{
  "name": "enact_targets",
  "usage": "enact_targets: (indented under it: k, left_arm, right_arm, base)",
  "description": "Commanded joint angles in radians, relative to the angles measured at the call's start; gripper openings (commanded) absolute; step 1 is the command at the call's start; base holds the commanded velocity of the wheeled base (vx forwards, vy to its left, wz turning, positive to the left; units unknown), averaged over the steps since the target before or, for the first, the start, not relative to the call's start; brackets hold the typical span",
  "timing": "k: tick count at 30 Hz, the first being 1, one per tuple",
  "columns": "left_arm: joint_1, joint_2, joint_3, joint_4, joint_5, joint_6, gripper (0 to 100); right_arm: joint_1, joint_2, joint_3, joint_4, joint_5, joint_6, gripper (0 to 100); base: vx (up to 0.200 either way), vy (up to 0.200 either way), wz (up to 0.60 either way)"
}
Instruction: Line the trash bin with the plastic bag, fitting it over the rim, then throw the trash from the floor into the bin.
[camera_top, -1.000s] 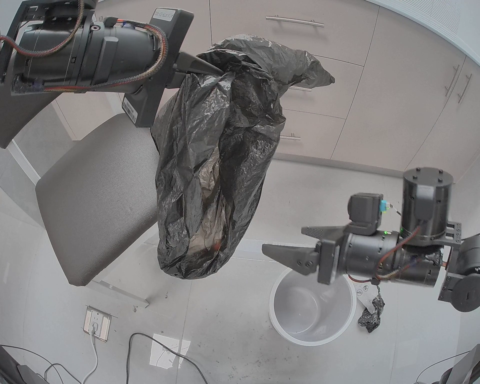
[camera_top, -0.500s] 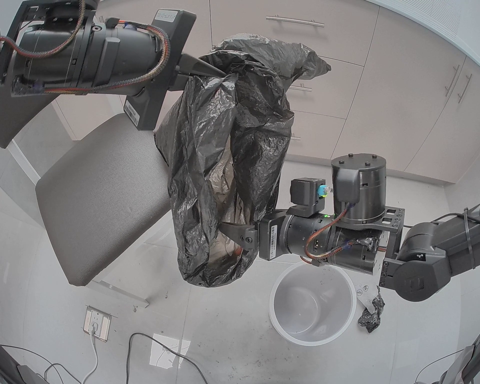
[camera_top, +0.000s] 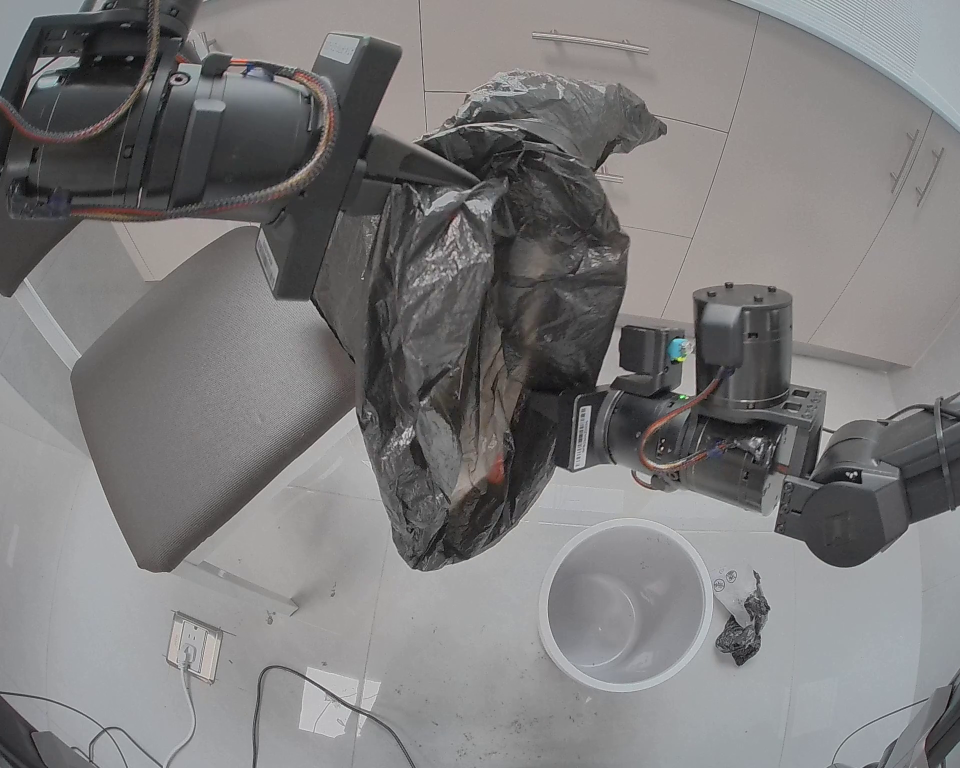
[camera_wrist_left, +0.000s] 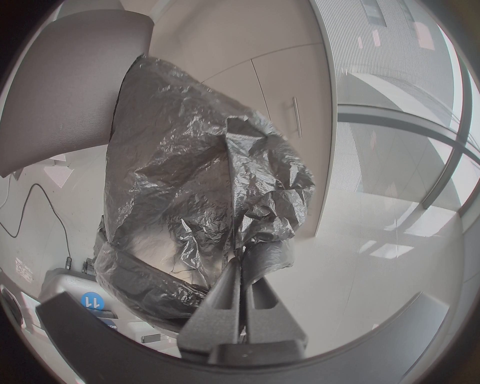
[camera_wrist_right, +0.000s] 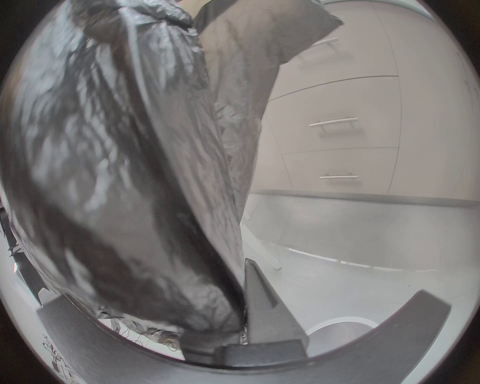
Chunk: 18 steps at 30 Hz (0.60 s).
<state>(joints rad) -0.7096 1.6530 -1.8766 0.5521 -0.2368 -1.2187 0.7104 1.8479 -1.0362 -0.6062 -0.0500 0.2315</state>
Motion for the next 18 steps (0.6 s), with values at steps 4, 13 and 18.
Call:
enact_targets:
  k: [4,13,18]
  left_arm:
    - [-0.004,-0.009,0.091,-0.001,-0.026,0.131,0]
    - [-0.033,0.034,0.271,-0.136,-0.002,0.268,0]
    - [-0.067,0.079,0.340,-0.248,0.017,0.291,0]
  right_arm:
    - [-0.088,-0.170,0.074,0.039,0.001,-0.004,0]
    - [-0.216,-0.473,0.192,0.255,0.001,0.008,0]
    - [-0.216,-0.613,0.222,0.368,0.002,0.008,0]
  base:
    - [0.000,0.000,0.00]
    - [0.000,0.000,0.00]
    - [0.000,0.000,0.00]
